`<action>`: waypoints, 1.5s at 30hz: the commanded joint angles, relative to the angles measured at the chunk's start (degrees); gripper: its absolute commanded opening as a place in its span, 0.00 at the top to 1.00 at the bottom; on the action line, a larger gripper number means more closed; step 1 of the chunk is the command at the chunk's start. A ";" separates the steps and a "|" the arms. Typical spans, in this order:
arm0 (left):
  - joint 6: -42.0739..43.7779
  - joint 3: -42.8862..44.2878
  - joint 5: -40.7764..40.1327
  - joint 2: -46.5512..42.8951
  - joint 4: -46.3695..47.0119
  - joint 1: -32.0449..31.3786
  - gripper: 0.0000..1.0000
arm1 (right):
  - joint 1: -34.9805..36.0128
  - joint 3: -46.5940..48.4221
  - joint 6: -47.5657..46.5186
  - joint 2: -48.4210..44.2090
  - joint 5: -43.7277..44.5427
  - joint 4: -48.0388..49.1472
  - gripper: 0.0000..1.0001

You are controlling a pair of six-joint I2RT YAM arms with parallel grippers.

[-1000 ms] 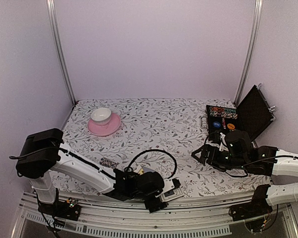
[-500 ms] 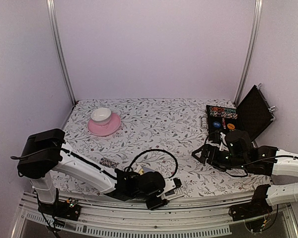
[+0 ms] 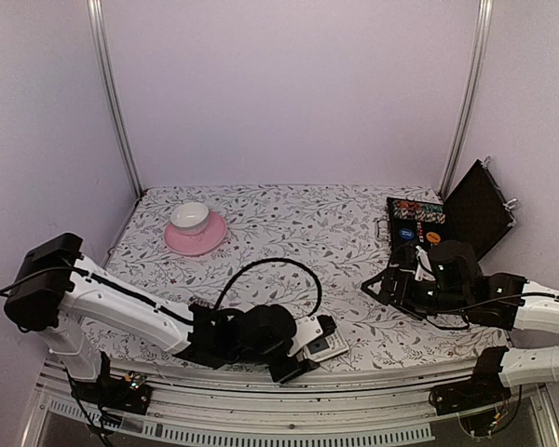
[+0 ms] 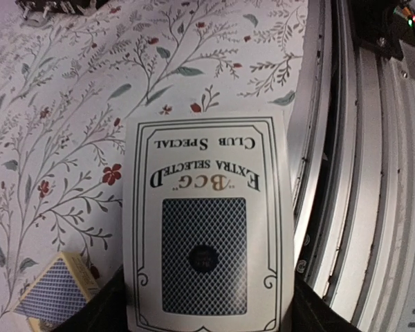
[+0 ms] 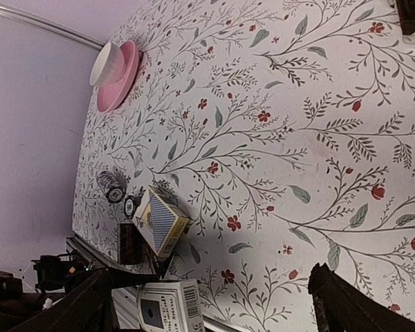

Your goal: Pack up texas hold em set

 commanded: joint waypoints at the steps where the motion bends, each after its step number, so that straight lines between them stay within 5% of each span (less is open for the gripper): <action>1: -0.99 -0.19 -0.14 -7.89 0.62 1.28 0.39 | -0.87 -0.27 -1.82 -2.10 -6.18 1.56 0.01; 12: 0.41 0.70 1.22 -18.01 -3.15 2.03 0.38 | -0.72 0.44 -0.90 0.64 -31.48 17.12 0.01; 21: 1.14 1.12 1.08 -18.69 -3.29 2.04 0.38 | 1.50 3.96 -0.91 6.35 -35.14 19.61 0.04; 41: 2.28 0.24 0.04 -20.10 -1.67 1.74 0.38 | 3.94 4.76 0.39 11.41 -37.26 22.57 0.66; 45: 2.26 0.35 -0.70 -20.39 -1.74 1.70 0.24 | 4.04 4.77 0.81 11.04 -36.56 23.49 0.79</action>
